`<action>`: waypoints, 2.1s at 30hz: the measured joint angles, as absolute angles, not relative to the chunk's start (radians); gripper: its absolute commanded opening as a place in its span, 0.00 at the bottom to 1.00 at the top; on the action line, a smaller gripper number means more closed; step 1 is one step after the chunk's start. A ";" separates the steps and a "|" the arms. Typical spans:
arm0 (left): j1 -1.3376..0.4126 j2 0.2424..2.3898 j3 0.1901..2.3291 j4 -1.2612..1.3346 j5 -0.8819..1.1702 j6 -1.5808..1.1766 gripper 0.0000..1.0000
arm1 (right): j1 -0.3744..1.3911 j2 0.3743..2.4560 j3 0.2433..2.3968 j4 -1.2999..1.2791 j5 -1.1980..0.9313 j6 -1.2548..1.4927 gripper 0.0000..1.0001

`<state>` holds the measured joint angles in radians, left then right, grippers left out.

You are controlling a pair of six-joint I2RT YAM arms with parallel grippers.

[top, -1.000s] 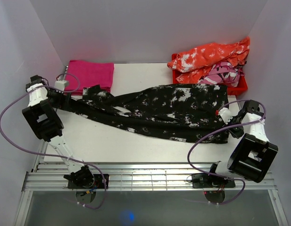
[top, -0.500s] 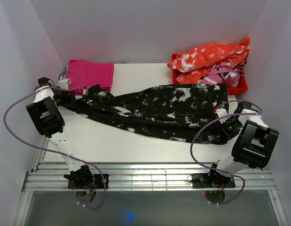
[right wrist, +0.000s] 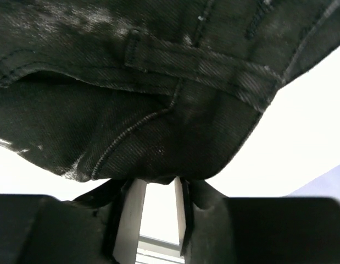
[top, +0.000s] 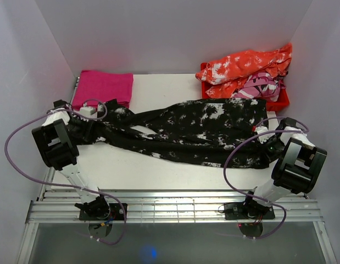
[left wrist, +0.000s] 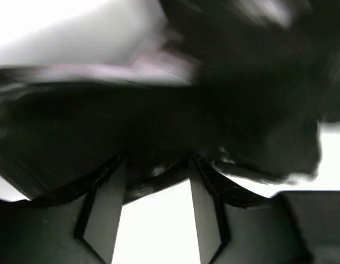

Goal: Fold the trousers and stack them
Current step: Flatten the trousers out

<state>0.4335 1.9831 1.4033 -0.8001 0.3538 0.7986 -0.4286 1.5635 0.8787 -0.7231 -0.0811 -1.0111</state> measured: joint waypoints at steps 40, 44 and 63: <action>0.593 1.750 1.095 -1.103 0.198 0.987 0.70 | -0.707 1.747 1.037 -0.915 -0.396 -1.067 0.08; 0.615 1.717 1.043 -1.084 0.193 1.004 0.68 | -0.739 1.747 1.040 -0.943 -0.392 -1.109 0.08; 0.760 1.566 1.079 -1.243 0.258 1.238 0.97 | -0.844 1.707 1.115 -1.029 -0.106 -1.278 0.51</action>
<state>0.7601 1.5661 1.0786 -1.2427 0.2581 1.2381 -0.8436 1.7069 1.1149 -1.0286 -0.1059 -1.2778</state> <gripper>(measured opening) 0.880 0.217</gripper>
